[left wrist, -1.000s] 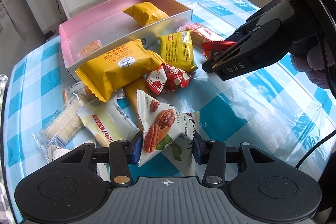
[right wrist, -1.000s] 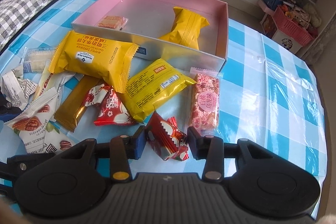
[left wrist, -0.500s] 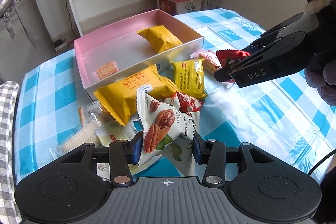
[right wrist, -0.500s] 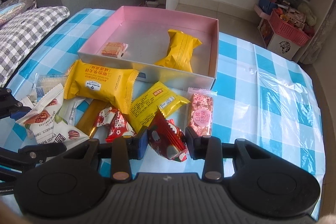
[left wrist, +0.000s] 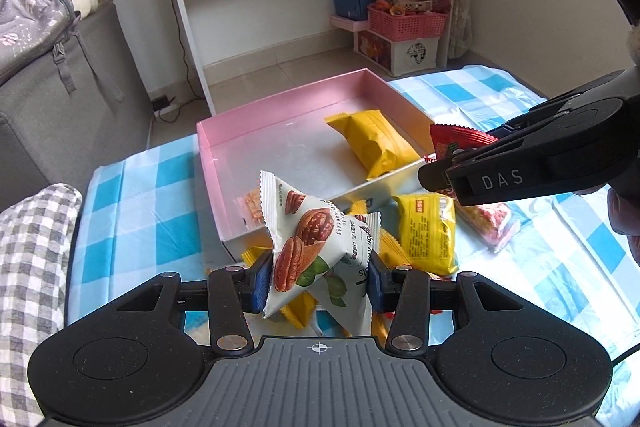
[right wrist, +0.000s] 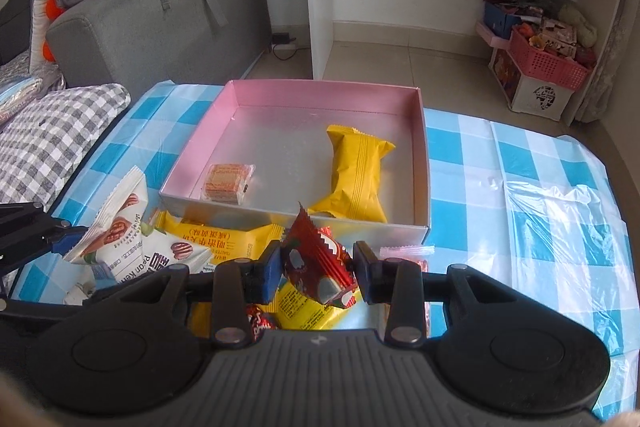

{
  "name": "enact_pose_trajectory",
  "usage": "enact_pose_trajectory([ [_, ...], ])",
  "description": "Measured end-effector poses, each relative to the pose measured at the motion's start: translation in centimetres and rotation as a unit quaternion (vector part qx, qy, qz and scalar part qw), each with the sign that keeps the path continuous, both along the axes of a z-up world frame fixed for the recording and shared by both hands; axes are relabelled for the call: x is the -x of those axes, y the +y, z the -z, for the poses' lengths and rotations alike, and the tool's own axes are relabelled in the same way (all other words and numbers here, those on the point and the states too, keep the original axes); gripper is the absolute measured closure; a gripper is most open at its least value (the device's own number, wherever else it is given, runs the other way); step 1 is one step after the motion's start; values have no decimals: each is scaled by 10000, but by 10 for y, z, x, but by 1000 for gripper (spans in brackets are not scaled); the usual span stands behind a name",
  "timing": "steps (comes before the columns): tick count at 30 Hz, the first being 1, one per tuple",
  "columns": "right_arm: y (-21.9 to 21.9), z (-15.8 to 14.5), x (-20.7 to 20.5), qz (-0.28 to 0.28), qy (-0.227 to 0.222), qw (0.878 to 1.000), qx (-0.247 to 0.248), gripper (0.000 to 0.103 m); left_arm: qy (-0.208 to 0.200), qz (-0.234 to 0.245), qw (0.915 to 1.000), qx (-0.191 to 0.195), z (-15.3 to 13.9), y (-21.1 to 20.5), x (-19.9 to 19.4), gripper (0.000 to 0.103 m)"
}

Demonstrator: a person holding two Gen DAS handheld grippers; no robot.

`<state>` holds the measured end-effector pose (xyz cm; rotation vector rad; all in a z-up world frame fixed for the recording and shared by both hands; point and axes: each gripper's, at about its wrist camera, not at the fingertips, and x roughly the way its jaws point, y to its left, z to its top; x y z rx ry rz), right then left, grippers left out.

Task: Organize snacks
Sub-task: 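Carry both packets into the pink box and open both tools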

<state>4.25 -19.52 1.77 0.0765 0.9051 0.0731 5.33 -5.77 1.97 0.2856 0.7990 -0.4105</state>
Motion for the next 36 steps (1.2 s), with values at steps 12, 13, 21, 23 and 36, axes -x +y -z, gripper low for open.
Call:
enact_pose_trajectory([
  [12,4,3,-34,381,-524,9972,-367,68,-79,-352,9991,-239,8,3,-67,59],
  [13,3,5,-37,406,-543,9968,-412,68,-86,-355,9989,-285,10,3,-72,59],
  [21,3,19,-51,602,-631,9942,-635,68,-31,-236,9989,-396,26,-4,-105,59],
  [23,2,21,-53,642,-667,9936,-655,68,-14,-197,9990,-410,29,-6,-112,59],
  [36,-1,30,-57,861,-718,9901,-847,54,-142,-235,9990,-339,34,-9,-133,50],
])
